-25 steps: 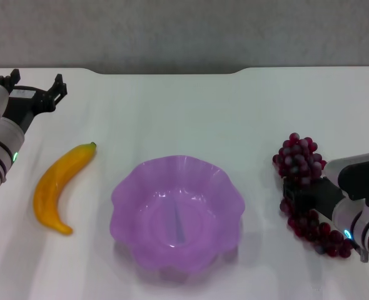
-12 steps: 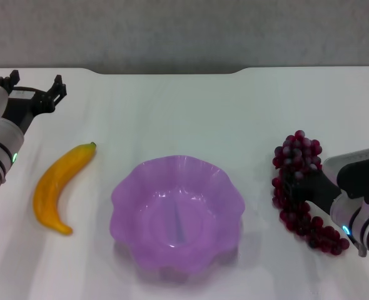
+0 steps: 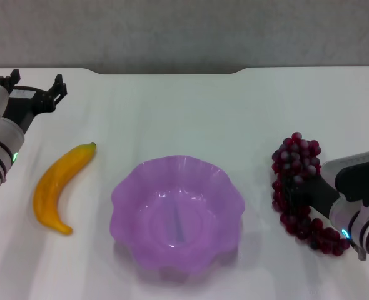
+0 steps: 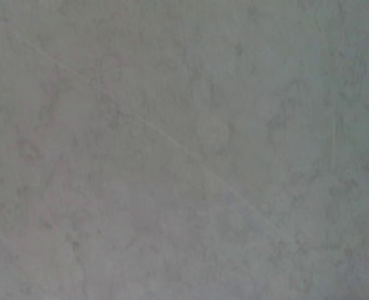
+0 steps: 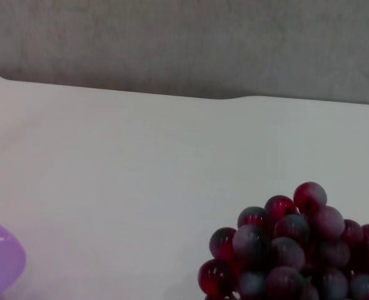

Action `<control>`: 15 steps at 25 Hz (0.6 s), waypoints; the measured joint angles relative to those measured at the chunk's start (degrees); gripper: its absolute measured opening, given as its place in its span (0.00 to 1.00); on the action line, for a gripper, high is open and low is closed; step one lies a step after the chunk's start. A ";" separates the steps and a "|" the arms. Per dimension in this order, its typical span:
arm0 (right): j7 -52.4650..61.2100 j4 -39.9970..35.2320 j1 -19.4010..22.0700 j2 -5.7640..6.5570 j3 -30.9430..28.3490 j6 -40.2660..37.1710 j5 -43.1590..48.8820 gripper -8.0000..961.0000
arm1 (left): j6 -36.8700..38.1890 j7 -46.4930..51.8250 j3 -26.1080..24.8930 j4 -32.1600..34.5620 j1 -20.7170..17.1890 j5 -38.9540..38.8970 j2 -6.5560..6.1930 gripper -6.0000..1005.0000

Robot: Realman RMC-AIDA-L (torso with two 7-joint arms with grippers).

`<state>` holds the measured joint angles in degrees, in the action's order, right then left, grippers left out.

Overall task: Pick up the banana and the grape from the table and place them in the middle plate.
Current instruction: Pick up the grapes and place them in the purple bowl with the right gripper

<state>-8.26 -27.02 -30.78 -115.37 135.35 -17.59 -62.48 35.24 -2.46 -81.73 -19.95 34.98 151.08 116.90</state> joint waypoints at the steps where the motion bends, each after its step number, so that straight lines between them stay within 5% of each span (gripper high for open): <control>1: 0.00 0.00 0.02 0.00 0.00 0.01 -0.01 0.43 | 0.00 0.00 0.00 0.00 0.00 0.00 0.00 0.89; 15: 0.09 -0.55 3.02 0.13 1.34 -8.85 -0.02 0.42 | 0.01 0.00 0.00 0.29 -0.14 -0.24 0.00 0.88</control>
<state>-8.17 -27.58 -27.76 -115.24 136.70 -26.44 -62.51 35.25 -2.46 -81.73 -19.65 34.83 150.85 116.89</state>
